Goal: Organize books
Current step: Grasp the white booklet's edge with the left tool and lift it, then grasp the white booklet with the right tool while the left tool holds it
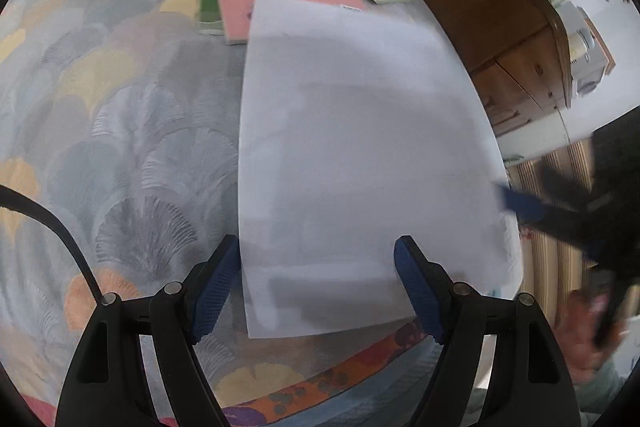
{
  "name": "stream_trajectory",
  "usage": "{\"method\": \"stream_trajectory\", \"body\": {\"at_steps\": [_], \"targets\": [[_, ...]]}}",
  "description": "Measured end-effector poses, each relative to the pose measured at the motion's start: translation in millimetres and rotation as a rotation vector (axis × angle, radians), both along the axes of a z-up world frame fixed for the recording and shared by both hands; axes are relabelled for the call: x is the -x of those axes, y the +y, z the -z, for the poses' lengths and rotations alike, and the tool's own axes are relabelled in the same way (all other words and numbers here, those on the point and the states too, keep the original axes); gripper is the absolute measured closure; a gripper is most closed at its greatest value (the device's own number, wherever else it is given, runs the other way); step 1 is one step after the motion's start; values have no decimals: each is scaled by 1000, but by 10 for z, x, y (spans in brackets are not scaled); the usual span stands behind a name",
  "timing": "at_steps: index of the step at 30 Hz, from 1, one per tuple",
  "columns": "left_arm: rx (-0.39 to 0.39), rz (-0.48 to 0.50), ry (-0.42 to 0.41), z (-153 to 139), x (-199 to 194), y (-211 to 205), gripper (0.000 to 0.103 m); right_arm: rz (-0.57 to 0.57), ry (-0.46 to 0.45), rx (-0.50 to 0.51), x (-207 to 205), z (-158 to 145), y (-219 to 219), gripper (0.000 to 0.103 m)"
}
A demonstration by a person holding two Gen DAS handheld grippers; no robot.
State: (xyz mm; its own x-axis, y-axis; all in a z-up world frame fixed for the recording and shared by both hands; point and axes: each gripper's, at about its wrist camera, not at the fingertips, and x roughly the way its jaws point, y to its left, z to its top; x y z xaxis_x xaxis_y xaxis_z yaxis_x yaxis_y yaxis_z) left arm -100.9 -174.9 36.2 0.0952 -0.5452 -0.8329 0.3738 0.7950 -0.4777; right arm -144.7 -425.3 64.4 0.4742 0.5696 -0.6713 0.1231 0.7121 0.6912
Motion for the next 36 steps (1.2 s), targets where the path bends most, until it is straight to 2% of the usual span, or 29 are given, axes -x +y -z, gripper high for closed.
{"method": "stream_trajectory", "body": {"at_steps": [2, 4, 5, 7, 10, 13, 16, 18, 22, 24, 28, 30, 32, 33, 36], "targets": [[28, -49, 12, -16, -34, 93, 26, -22, -46, -49, -66, -176, 71, 29], [52, -111, 1, -101, -66, 277, 26, -65, -89, -42, -154, -338, 234, 29], [41, -165, -37, -196, -85, 443, 27, -91, -116, -35, -198, -424, 350, 30], [20, -246, -92, -324, -123, 716, 27, -165, -146, -92, -299, -555, 595, 31], [37, -395, -133, -503, -176, 1263, 27, -250, -179, -131, -446, -663, 997, 31], [38, -543, -171, -605, -193, 1785, 27, -346, -168, -118, -610, -620, 1435, 31], [35, -689, -180, -594, -205, 2348, 27, -386, -118, -144, -654, -489, 1644, 31], [35, -744, -174, -542, -217, 2531, 27, -412, -82, -129, -673, -389, 1755, 31], [25, -773, -163, -460, -187, 2656, 27, -439, -18, -113, -709, -191, 1879, 31], [46, -757, -135, -371, -224, 2670, 27, -430, 11, -106, -732, -105, 1910, 31], [59, -660, -20, -54, -407, 2488, 27, -404, 64, 83, -785, 91, 1921, 32], [41, -610, 14, 73, -472, 2358, 27, -409, 73, 135, -811, 214, 1927, 43], [34, -576, 29, 140, -499, 2240, 28, -410, 96, 184, -854, 346, 1927, 59], [23, -558, 31, 165, -484, 2177, 33, -408, 102, 214, -871, 398, 1946, 63], [-43, -532, 4, 166, -460, 2065, 34, -400, 104, 262, -913, 495, 2029, 68]]}}
